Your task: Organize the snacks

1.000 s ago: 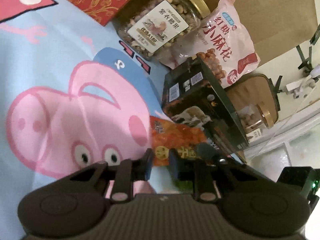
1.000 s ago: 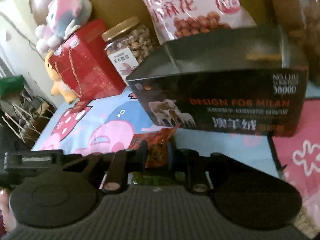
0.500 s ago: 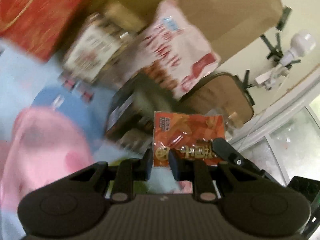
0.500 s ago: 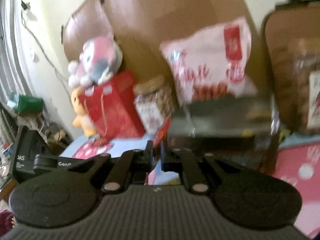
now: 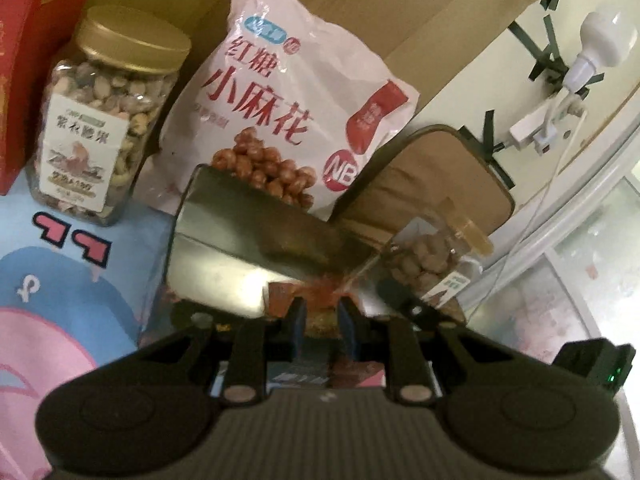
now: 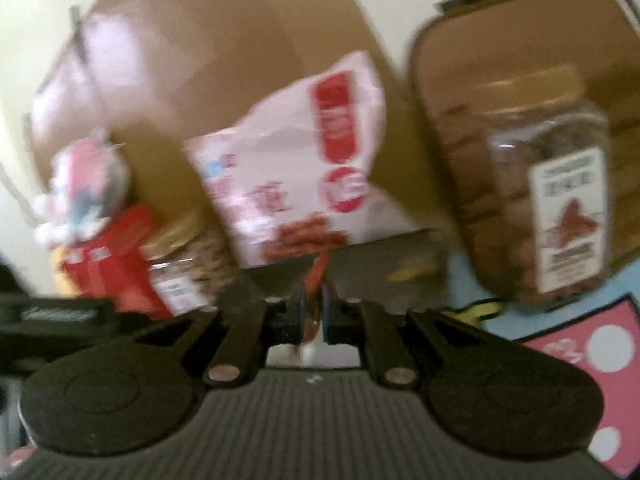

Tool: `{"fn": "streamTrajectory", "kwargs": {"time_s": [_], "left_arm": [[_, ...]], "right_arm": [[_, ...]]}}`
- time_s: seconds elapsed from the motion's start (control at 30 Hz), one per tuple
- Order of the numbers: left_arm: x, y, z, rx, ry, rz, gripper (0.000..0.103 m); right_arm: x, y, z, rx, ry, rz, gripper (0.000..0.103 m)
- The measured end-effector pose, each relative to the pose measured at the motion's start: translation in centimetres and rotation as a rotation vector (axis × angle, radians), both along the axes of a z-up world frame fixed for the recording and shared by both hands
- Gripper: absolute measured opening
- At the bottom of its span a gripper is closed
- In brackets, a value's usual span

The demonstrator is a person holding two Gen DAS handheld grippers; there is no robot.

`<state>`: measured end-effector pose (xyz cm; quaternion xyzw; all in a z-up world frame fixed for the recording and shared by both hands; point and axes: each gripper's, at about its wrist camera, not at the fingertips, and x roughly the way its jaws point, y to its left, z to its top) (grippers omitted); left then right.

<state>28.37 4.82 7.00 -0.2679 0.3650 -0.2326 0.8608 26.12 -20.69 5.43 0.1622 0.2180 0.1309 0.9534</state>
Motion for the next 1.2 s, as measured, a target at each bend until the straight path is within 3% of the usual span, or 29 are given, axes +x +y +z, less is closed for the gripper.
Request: {"fn": "streamTrajectory", "kwargs": {"time_s": [0.03, 0.13, 0.2, 0.3, 0.37, 0.5, 0.57, 0.67, 0.7, 0.8, 0.97, 1.07, 1.2], "left_arm": [[-0.2, 0.1, 0.1, 0.005, -0.005, 0.002, 0.018], [-1.2, 0.4, 0.5, 0.048, -0.035, 0.018, 0.018], [-2.4, 0.8, 0.6, 0.074, -0.064, 0.019, 0.018], [-4.5, 1.6, -0.1, 0.131, -0.081, 0.032, 0.021], [-5.8, 2.5, -1.4, 0.145, -0.049, 0.041, 0.021], [-7.7, 5.0, -4.8, 0.125, 0.075, 0.076, 0.021], [-8.7, 6.0, -6.0, 0.084, 0.123, 0.088, 0.021], [-10.2, 7.0, -7.4, -0.041, 0.183, 0.076, 0.022], [-10.5, 7.2, -7.9, -0.084, 0.201, 0.07, 0.028], [-10.8, 7.2, -8.9, -0.164, 0.23, 0.066, 0.03], [-10.7, 7.8, -10.0, -0.25, 0.248, 0.082, 0.026], [-11.2, 8.8, -10.2, -0.263, 0.236, 0.111, 0.025], [-12.1, 10.5, -10.1, -0.286, 0.205, 0.157, 0.027]], "right_arm": [[-0.1, -0.3, 0.0, -0.012, -0.003, -0.01, 0.014], [-1.3, -1.4, 0.4, 0.02, -0.031, -0.031, 0.03], [-2.6, -1.9, 0.7, 0.04, -0.051, -0.037, 0.03], [-4.7, -2.1, 0.6, 0.082, -0.037, 0.043, 0.03], [-5.5, -1.5, -0.3, 0.067, 0.02, 0.146, 0.03], [-4.5, 0.8, -2.9, 0.006, 0.222, 0.346, 0.031], [-3.4, 2.1, -3.9, -0.028, 0.306, 0.389, 0.032], [-1.7, 3.2, -4.1, -0.055, 0.371, 0.427, 0.032], [-0.9, 3.5, -4.2, -0.059, 0.403, 0.442, 0.033], [0.5, 4.1, -4.8, -0.056, 0.449, 0.484, 0.033], [0.9, 4.8, -5.4, 0.064, 0.517, 0.514, 0.035], [-0.1, 5.1, -5.8, 0.131, 0.536, 0.515, 0.035], [-1.2, 5.1, -6.3, 0.224, 0.552, 0.508, 0.028]]}}
